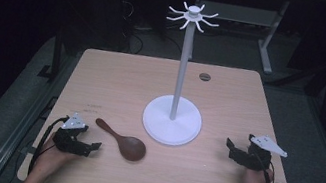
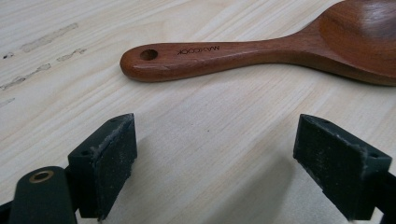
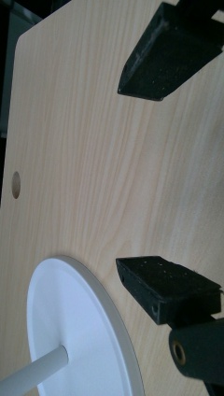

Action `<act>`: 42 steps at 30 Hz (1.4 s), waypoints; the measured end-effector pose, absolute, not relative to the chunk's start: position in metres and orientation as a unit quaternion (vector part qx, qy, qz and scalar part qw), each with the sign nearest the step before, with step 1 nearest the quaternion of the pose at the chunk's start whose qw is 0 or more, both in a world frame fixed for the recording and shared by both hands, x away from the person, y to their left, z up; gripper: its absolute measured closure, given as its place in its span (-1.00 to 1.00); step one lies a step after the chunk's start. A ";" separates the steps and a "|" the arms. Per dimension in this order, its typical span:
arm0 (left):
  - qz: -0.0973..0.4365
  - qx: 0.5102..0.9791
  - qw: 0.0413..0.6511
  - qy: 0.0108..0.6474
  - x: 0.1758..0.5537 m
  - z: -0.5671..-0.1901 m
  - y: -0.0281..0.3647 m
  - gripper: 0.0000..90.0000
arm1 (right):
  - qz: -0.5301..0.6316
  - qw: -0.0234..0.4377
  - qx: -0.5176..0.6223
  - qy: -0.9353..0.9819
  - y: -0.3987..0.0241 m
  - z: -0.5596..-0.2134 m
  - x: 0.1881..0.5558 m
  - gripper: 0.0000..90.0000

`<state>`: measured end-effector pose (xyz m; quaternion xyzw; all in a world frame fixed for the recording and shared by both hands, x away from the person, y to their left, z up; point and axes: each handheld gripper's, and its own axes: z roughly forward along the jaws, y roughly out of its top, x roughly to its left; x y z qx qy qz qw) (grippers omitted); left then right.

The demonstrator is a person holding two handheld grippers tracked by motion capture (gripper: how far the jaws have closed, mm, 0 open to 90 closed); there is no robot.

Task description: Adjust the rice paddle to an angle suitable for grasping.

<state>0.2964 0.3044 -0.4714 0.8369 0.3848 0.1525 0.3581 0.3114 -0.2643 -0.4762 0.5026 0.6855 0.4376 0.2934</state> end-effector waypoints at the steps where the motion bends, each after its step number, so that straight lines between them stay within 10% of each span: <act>1: 0.153 0.837 0.357 0.385 0.296 -0.471 0.304 -0.71 | 0.437 0.294 0.502 0.686 -0.264 -0.476 0.312 -0.70; 22: 0.134 0.827 0.383 0.389 0.295 -0.443 0.289 -0.15 | 0.437 0.296 0.499 0.687 -0.264 -0.476 0.313 -0.70; 42: 0.095 0.834 0.401 0.368 0.321 -0.430 0.248 0.96 | 0.430 0.292 0.505 0.689 -0.263 -0.476 0.315 -0.70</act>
